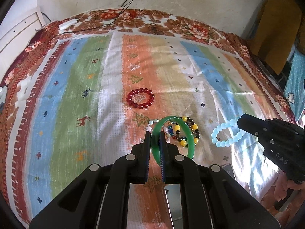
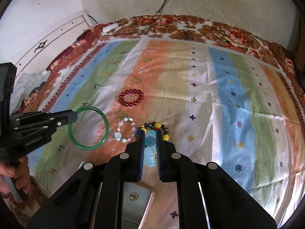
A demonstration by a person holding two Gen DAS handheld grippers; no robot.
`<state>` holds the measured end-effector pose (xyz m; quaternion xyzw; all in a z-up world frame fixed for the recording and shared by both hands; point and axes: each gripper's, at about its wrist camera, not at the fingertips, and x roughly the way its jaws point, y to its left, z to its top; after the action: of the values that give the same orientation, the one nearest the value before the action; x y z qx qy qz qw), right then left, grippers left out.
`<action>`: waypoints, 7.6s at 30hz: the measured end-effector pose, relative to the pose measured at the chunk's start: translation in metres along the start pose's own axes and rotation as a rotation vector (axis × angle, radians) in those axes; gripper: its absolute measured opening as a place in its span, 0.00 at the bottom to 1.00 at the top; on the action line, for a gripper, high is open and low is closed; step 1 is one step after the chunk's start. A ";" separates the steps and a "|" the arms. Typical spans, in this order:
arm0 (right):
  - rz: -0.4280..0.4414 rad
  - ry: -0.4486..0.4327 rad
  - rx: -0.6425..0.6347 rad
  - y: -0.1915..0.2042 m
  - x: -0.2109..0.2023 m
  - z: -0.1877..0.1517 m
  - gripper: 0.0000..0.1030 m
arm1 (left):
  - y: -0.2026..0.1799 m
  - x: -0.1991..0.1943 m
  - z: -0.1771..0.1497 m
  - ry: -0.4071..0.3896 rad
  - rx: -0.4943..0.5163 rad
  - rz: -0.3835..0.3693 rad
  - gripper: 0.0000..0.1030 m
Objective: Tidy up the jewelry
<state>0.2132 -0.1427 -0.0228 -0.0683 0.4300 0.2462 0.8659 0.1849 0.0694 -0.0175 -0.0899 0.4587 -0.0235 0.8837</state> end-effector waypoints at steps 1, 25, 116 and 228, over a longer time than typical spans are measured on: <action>0.003 -0.008 -0.003 0.002 -0.005 -0.002 0.12 | -0.002 -0.002 -0.002 -0.002 0.006 -0.005 0.08; 0.085 -0.008 -0.079 0.031 -0.047 -0.053 0.12 | -0.033 -0.034 -0.052 -0.008 0.103 -0.016 0.08; -0.023 0.179 0.085 -0.031 0.076 -0.009 0.69 | 0.003 0.081 0.012 0.134 0.066 0.096 0.64; -0.012 0.107 -0.009 -0.021 0.056 0.005 0.10 | 0.021 0.126 0.013 0.246 0.030 0.112 0.26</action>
<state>0.2553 -0.1383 -0.0657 -0.0878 0.4743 0.2387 0.8428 0.2671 0.0761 -0.1154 -0.0473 0.5673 0.0083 0.8221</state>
